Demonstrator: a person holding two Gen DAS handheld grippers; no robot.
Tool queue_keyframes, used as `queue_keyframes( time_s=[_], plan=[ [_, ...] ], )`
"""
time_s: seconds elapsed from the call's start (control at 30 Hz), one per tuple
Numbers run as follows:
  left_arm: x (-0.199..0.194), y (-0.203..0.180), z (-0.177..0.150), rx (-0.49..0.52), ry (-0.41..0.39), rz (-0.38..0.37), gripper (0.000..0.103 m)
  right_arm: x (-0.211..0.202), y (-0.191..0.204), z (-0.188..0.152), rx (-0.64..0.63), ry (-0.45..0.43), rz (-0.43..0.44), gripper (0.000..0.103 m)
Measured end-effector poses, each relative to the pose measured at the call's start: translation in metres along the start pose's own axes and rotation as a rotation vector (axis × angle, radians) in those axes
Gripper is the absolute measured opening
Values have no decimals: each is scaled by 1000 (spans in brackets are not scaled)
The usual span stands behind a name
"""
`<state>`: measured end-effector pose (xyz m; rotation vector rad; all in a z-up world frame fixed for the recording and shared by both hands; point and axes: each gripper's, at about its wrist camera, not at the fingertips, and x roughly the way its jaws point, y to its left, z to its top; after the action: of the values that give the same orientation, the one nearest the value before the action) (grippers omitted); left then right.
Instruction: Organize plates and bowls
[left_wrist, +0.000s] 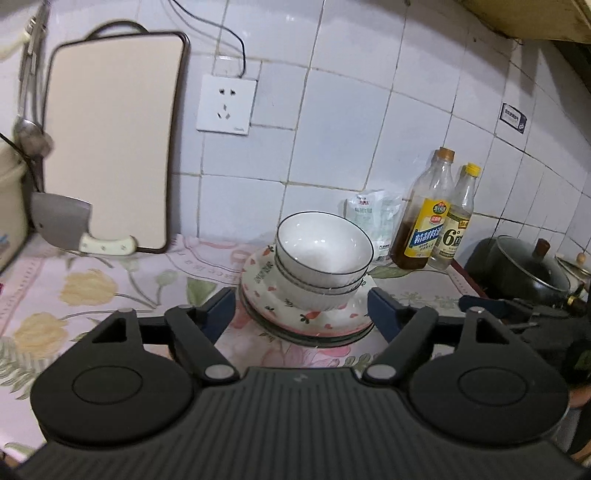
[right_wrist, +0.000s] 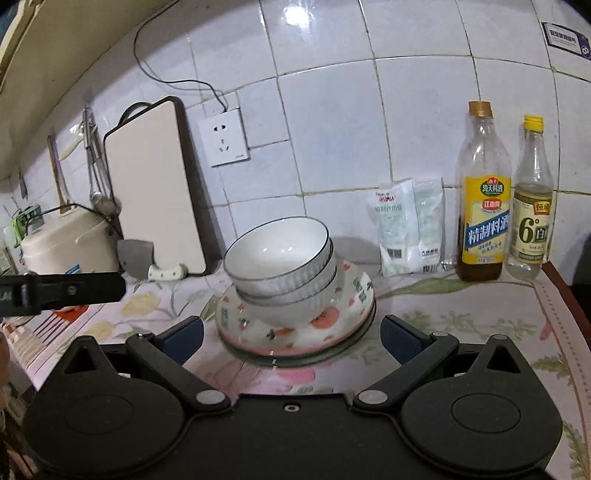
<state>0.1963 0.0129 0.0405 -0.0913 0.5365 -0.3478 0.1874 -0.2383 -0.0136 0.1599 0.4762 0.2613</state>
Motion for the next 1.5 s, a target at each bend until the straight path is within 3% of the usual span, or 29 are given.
queue_keyframes(
  time_s=[0.07, 0.23, 0.43, 0.67, 0.87, 1.03, 1.5],
  plan=[
    [-11, -2, -6, 22, 4, 19, 79, -9, 5, -4, -15, -5, -31, 103],
    [-35, -12, -22, 54, 2, 54, 81, -31, 18, -12, -47, -11, -216, 103],
    [-60, -17, -33, 59, -18, 82, 101, -51, 32, -18, -90, 37, -270, 103],
    [-70, -20, -43, 22, -1, 128, 103, -94, 41, -29, -83, -51, -293, 103],
    [-74, -23, -60, 39, 3, 214, 103, -116, 37, -40, -59, -64, -372, 103],
    [-85, -27, -71, 37, -22, 223, 103, -133, 47, -49, -99, -91, -414, 103],
    [-90, -39, -86, 64, -21, 272, 103, -144, 66, -63, -125, -115, -403, 103]
  ],
)
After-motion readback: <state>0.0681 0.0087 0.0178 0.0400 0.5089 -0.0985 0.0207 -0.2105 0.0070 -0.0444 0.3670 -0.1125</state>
